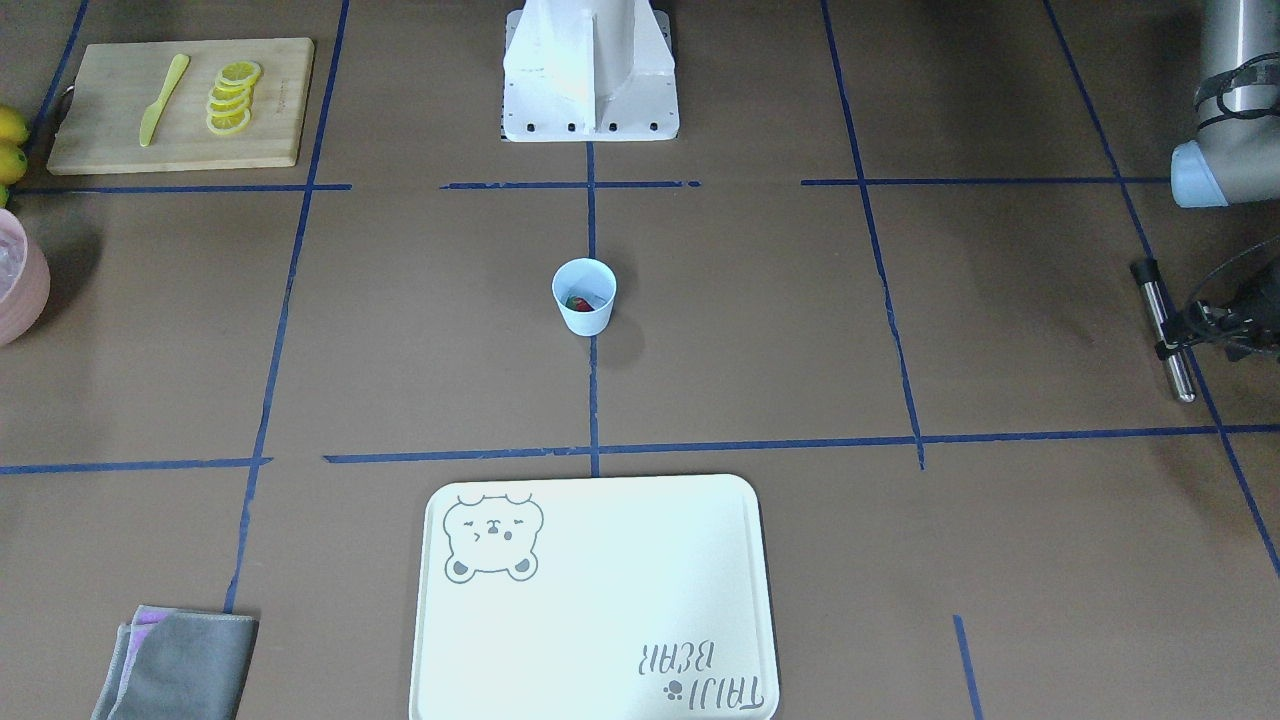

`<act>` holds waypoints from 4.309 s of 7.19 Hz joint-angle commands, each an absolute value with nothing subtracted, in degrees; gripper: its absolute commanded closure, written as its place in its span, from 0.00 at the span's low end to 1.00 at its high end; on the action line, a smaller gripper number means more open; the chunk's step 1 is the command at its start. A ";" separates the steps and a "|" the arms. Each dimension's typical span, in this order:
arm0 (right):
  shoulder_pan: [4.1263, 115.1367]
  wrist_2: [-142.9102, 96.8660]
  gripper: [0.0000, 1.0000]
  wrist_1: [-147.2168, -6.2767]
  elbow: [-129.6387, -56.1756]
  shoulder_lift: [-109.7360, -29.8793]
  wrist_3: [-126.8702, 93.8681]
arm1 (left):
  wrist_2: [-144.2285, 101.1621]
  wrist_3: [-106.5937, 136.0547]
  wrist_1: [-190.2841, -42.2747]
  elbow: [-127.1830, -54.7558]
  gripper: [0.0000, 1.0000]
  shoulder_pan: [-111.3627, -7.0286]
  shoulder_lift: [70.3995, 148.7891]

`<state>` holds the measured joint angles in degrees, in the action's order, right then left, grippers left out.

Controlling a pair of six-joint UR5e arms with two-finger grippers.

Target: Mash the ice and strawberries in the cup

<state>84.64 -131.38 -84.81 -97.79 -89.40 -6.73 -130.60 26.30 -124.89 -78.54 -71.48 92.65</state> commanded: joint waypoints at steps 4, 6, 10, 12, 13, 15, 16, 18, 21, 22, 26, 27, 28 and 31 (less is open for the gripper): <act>84.73 -131.57 0.00 -84.81 -97.29 -90.26 -6.50 | -133.95 1.04 -101.42 -84.97 0.00 -82.59 93.25; 84.73 -132.01 0.00 -84.81 -97.29 -90.35 -6.59 | -135.34 -3.50 -93.99 -87.18 0.00 -84.98 93.16; 85.34 -134.02 0.00 -84.81 -97.21 -90.44 -6.50 | -137.11 -11.07 -82.72 -88.95 0.00 -93.92 92.46; 86.65 -134.74 0.00 -84.90 -96.42 -90.96 -6.42 | -136.93 -9.33 -82.79 -88.86 0.00 -94.22 92.20; 87.62 -135.26 0.00 -84.90 -95.55 -91.75 -6.42 | -136.93 -7.58 -83.40 -88.86 0.00 -94.13 92.20; 89.03 -135.35 0.00 -84.82 -95.27 -94.30 -6.24 | -136.93 -7.56 -83.41 -88.94 0.00 -94.13 92.29; 91.12 -135.70 0.00 -84.90 -95.27 -94.74 -5.46 | -136.93 -7.56 -83.41 -88.86 0.00 -94.13 92.37; 92.37 -139.12 0.00 -84.73 -95.71 -94.31 -4.66 | -136.93 -7.56 -83.41 -88.94 0.00 -94.13 92.55; 92.37 -138.78 0.00 -84.90 -96.07 -93.52 -0.73 | -137.02 -7.65 -83.50 -88.86 0.00 -94.13 92.55; 92.37 -138.69 0.00 -84.90 -95.98 -93.60 -0.70 | -137.02 -7.65 -83.50 -88.86 0.00 -94.13 92.64; 92.37 -138.60 0.00 -85.08 -95.80 -93.69 -1.23 | -137.02 -7.65 -83.41 -88.95 0.00 -94.13 92.46; 92.37 -138.60 0.00 -85.08 -95.80 -93.87 -1.23 | -137.02 -7.65 -83.50 -88.86 0.00 -94.13 92.46; 92.37 -138.60 0.00 -85.08 -95.80 -93.87 -1.23 | -137.02 -7.65 -83.50 -88.86 0.00 -94.13 92.46; 92.37 -138.52 0.00 -84.99 -95.80 -93.96 -1.23 | -137.02 -7.73 -83.50 -88.77 0.00 -94.13 92.37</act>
